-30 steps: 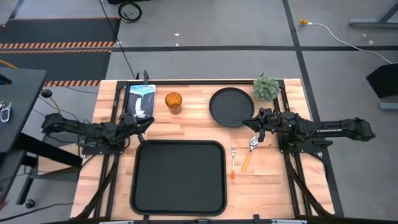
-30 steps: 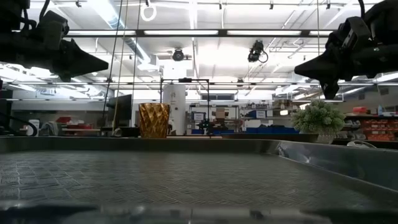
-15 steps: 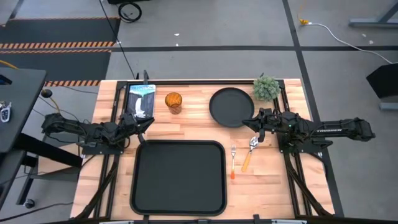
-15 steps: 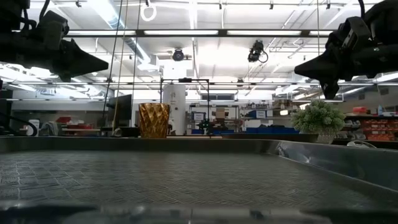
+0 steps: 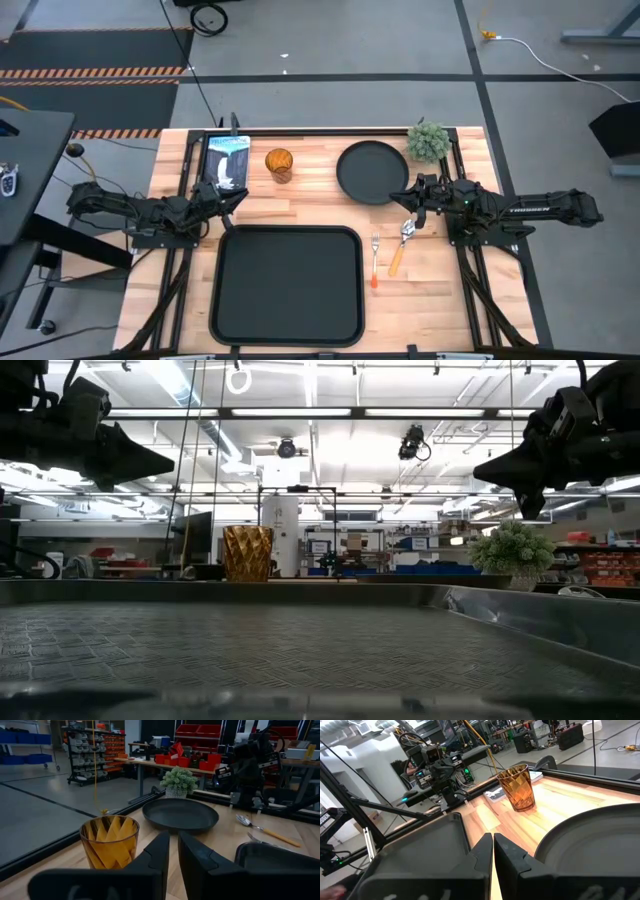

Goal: Pick and place plate/cup/fork/spoon on tray

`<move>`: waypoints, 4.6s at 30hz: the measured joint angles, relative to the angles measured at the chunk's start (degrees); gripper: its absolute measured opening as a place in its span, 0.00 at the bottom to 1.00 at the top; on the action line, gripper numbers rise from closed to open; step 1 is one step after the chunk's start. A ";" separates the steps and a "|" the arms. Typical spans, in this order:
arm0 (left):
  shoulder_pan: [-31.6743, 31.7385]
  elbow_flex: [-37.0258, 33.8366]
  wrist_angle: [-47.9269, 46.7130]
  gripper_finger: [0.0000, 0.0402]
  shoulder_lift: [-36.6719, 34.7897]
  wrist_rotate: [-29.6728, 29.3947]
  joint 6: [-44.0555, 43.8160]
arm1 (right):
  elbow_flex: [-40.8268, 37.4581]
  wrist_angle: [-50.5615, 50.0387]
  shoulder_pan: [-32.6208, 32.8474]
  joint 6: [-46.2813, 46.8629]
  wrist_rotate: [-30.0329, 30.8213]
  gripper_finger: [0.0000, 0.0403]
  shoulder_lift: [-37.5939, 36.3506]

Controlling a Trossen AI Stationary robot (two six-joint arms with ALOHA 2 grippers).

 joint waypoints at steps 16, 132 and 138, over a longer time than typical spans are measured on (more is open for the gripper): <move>0.02 0.00 0.00 0.12 0.00 -0.02 0.00 | 0.01 0.12 0.01 -0.02 0.80 0.06 0.00; 0.02 0.00 0.00 0.12 0.00 0.00 0.00 | 119.49 -51.65 -15.69 -29.39 -10.24 0.40 111.51; 0.02 0.00 0.00 0.12 0.00 0.00 0.00 | 119.48 -51.90 -16.12 -29.29 -10.49 0.39 111.51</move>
